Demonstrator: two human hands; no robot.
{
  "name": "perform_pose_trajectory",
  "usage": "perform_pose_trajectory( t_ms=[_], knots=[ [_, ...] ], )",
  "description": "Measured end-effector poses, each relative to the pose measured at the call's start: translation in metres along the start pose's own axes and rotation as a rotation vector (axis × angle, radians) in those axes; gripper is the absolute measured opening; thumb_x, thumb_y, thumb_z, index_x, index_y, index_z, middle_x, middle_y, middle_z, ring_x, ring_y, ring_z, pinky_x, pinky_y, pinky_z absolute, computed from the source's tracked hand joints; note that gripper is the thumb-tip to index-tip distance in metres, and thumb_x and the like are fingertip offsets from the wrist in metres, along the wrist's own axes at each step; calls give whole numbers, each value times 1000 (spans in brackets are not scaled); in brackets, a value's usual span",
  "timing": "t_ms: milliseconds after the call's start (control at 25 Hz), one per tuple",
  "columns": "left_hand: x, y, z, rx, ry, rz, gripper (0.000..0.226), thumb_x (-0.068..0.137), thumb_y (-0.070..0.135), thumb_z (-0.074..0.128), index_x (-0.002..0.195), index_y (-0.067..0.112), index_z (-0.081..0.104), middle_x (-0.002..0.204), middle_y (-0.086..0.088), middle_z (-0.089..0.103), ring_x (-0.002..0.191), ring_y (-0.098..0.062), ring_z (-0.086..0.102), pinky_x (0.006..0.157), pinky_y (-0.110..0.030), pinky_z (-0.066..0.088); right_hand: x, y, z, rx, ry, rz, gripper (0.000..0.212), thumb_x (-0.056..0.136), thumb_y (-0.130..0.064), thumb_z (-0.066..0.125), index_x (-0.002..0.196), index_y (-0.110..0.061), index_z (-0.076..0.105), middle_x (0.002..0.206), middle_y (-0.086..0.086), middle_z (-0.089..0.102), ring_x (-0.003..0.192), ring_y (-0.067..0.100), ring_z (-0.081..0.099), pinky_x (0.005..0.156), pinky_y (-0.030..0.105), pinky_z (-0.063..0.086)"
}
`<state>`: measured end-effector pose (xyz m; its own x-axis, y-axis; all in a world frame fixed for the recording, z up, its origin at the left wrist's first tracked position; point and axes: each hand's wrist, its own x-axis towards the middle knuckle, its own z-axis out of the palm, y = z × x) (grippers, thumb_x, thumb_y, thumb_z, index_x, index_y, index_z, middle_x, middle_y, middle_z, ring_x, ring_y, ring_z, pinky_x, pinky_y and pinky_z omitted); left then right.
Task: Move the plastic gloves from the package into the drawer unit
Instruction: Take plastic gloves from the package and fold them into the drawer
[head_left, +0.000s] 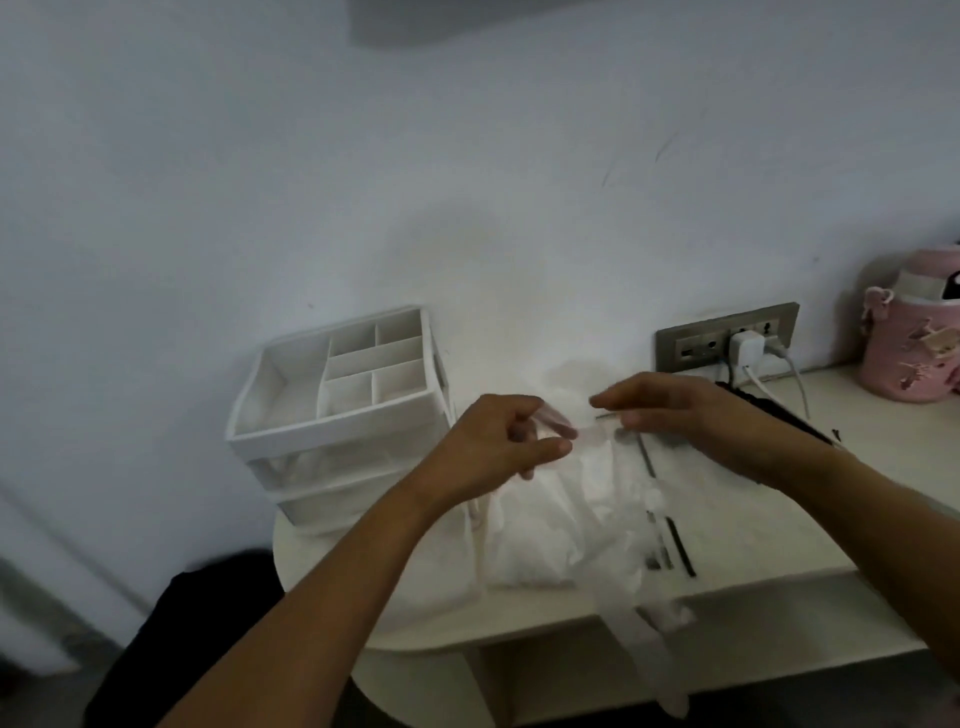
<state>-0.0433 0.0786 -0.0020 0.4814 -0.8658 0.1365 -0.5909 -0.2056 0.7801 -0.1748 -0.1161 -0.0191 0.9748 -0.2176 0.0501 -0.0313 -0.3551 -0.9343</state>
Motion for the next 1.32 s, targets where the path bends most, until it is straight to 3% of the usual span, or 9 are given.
perform_pose_trajectory(
  t_ms=[120, 280, 440, 720, 880, 1000, 1080, 1200, 1320],
  knots=[
    [-13, 7, -19, 45, 7, 43, 2, 86, 23, 70, 86, 24, 71, 53, -1, 51, 48, -7, 50, 52, -19, 46, 10, -8, 34, 9, -249, -1, 46, 78, -39, 71, 120, -30, 56, 115, -14, 66, 106, 0, 61, 86, 19, 50],
    [-36, -11, -52, 52, 93, -12, 5, 89, 22, 66, 85, 24, 70, 56, -3, 63, 45, -8, 51, 47, -19, 41, 23, -15, 66, -144, -459, 49, 30, 80, -34, 64, 95, -9, 67, 78, -3, 67, 74, 9, 64, 68, 13, 48],
    [-73, -49, -79, -50, 209, -222, 9, 90, 14, 64, 82, 15, 68, 55, 4, 67, 46, -6, 58, 48, -18, 45, 43, -12, 87, -65, -477, 192, 31, 83, -37, 58, 87, -7, 67, 76, 1, 69, 71, 13, 64, 70, 21, 50],
    [-119, -116, -100, -215, 397, -581, 13, 88, 8, 66, 76, 5, 66, 61, 0, 68, 51, -10, 64, 53, -22, 54, 73, -9, 143, -131, -167, 315, 35, 90, -35, 60, 75, -5, 69, 62, 4, 67, 50, 12, 56, 50, 19, 42],
    [-129, -141, -91, -422, 522, -729, 13, 88, 4, 65, 75, 0, 65, 56, -5, 67, 47, -12, 64, 49, -21, 54, 83, -17, 164, -725, 149, 84, 45, 90, -51, 52, 58, -19, 50, 55, -7, 50, 51, 10, 49, 45, 19, 27],
    [-129, -154, -86, -451, 588, -782, 15, 89, 2, 62, 75, -1, 62, 53, -4, 67, 45, -11, 64, 46, -20, 52, 84, -35, 182, -1082, 329, -57, 45, 95, -58, 33, 80, -19, 51, 69, -6, 51, 64, 14, 51, 48, 21, 26],
    [-128, -159, -84, -429, 614, -784, 15, 90, 1, 61, 75, -2, 61, 53, -5, 66, 44, -12, 64, 45, -21, 53, 86, -42, 194, -1020, 392, -257, 38, 95, -52, 40, 93, -17, 54, 84, 0, 60, 73, 17, 57, 58, 24, 33],
    [-125, -159, -80, -405, 590, -783, 19, 92, 0, 58, 73, -1, 60, 51, -4, 65, 42, -10, 63, 45, -20, 53, 82, -43, 218, -716, 40, -534, 23, 94, -43, 49, 94, -23, 61, 94, -2, 62, 80, 10, 52, 69, 22, 36],
    [-122, -160, -77, -294, 568, -766, 24, 92, 2, 58, 68, 3, 59, 43, 3, 61, 40, -6, 61, 42, -16, 49, 91, -18, 245, -746, -337, -504, 33, 99, -36, 42, 125, -27, 59, 124, -5, 60, 108, 8, 55, 92, 19, 39]
  ],
)
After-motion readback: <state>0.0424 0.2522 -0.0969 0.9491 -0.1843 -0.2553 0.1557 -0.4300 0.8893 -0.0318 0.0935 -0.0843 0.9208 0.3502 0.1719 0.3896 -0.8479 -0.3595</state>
